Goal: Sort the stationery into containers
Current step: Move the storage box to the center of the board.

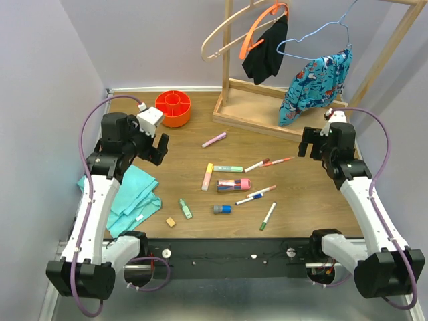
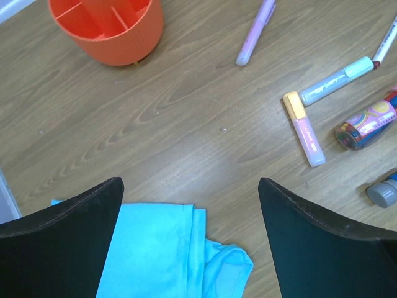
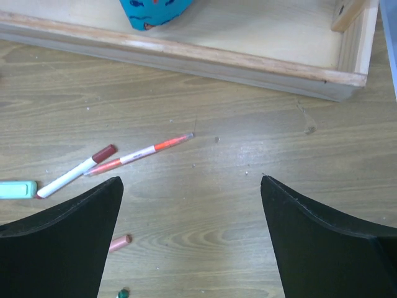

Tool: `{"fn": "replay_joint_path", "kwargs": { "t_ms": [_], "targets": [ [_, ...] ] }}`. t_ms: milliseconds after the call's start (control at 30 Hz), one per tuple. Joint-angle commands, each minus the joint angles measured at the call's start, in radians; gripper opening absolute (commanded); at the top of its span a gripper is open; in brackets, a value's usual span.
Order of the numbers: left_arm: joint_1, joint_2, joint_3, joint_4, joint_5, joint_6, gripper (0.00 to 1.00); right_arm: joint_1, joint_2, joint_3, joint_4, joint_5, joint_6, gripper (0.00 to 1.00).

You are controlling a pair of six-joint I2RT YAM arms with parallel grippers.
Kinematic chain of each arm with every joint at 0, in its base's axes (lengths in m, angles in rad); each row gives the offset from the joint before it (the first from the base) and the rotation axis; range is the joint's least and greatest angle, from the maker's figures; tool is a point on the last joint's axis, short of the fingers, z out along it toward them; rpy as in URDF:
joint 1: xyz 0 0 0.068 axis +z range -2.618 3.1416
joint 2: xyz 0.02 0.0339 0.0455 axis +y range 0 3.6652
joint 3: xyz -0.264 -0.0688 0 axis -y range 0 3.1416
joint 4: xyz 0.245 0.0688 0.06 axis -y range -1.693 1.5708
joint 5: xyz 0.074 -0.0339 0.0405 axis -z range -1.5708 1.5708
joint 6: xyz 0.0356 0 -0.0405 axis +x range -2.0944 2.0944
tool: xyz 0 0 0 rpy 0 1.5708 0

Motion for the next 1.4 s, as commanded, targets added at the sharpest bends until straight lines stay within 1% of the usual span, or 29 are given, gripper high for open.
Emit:
{"fn": "replay_joint_path", "kwargs": {
  "t_ms": [0,33,100,233,300,367,433,467,567,700,800,833,1000,1033,1133,1233,1367],
  "targets": [
    [-0.005,0.11,0.054,0.013,0.107,0.124,0.99,0.002,0.071,0.1,-0.003,0.002,-0.083,1.0],
    [-0.005,0.133,0.079,0.004,0.118,0.169,0.97,0.002,0.08,0.113,0.0,-0.065,-0.136,1.0],
    [-0.014,0.207,0.112,-0.007,0.126,0.198,0.97,0.002,0.102,0.137,0.008,-0.133,-0.233,1.0],
    [-0.037,0.327,0.25,-0.059,0.15,0.267,0.94,0.002,0.114,0.133,0.062,-0.263,-0.252,1.0],
    [-0.051,0.394,0.284,-0.068,0.158,0.292,0.93,0.002,0.117,0.108,0.074,-0.288,-0.247,1.0],
    [-0.08,0.458,0.333,-0.08,0.173,0.307,0.88,0.002,0.116,0.087,0.088,-0.288,-0.215,1.0],
    [-0.098,0.498,0.388,-0.119,0.211,0.374,0.8,0.002,0.116,0.068,0.086,-0.313,-0.195,1.0],
    [-0.121,0.535,0.407,-0.128,0.207,0.396,0.8,0.002,0.114,0.062,0.088,-0.324,-0.195,1.0],
    [-0.157,0.61,0.477,-0.162,0.183,0.454,0.73,0.002,0.11,0.032,0.112,-0.345,-0.183,1.0],
    [-0.174,0.702,0.559,-0.208,0.176,0.517,0.65,0.002,0.125,0.022,0.132,-0.347,-0.203,0.99],
    [-0.175,0.765,0.622,-0.211,0.147,0.527,0.58,0.002,0.136,0.013,0.164,-0.334,-0.211,0.99],
    [-0.175,0.781,0.651,-0.2,0.134,0.525,0.57,0.002,0.137,0.01,0.174,-0.344,-0.212,0.99],
    [-0.171,0.888,0.734,-0.171,0.074,0.507,0.57,0.0,0.14,-0.002,0.22,-0.356,-0.211,0.99],
    [-0.171,0.908,0.769,-0.176,0.052,0.505,0.56,0.002,0.142,-0.002,0.221,-0.356,-0.205,0.99],
    [-0.167,0.992,0.838,-0.176,0.016,0.488,0.56,0.002,0.153,-0.013,0.246,-0.333,-0.179,0.97],
    [-0.155,1.061,0.887,-0.142,-0.003,0.444,0.55,0.002,0.163,-0.011,0.253,-0.315,-0.169,0.96],
    [-0.132,1.15,0.987,-0.163,-0.02,0.41,0.52,0.002,0.174,-0.001,0.255,-0.311,-0.172,0.96]
  ]
}}
